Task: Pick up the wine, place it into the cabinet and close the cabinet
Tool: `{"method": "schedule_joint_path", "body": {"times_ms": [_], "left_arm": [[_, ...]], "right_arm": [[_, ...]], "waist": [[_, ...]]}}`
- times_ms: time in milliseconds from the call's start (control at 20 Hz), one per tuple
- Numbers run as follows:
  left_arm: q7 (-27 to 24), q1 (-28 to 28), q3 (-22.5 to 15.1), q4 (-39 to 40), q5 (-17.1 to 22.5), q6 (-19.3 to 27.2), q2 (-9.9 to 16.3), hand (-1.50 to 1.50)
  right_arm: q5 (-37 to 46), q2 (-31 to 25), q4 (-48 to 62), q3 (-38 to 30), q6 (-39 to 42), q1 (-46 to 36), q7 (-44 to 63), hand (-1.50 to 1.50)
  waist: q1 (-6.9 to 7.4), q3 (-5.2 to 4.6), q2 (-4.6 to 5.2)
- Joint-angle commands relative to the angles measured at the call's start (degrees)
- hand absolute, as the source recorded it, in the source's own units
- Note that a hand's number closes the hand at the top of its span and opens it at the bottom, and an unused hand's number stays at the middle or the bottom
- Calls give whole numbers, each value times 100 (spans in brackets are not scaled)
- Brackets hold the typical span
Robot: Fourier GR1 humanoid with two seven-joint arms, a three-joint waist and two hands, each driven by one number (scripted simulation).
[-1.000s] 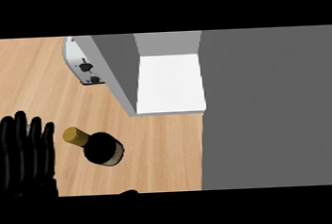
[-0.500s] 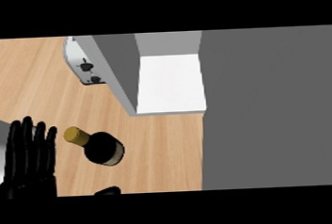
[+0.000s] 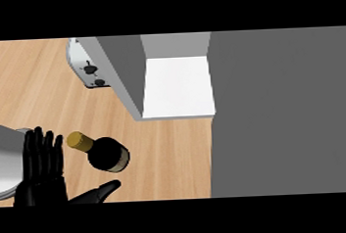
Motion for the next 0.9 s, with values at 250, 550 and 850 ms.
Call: {"method": "schedule_joint_path", "body": {"times_ms": [250,550,850], "left_arm": [[-908,43,662,1090,715,-895,-63,-150],[-1405,-258,453,1934,484,-1052,-373,-150],[-1767,-238,857,2215,833,-1602,-241,-150]], "right_arm": [[-386,155,-1101,59,55,615,219,-150],[-254,241,-1152,229,-66,547,303,-150],[-308,161,-1022,54,-128,234,374,-150]], "waist": [[-14,6,-1],[-33,6,2],[5,6,4]]}}
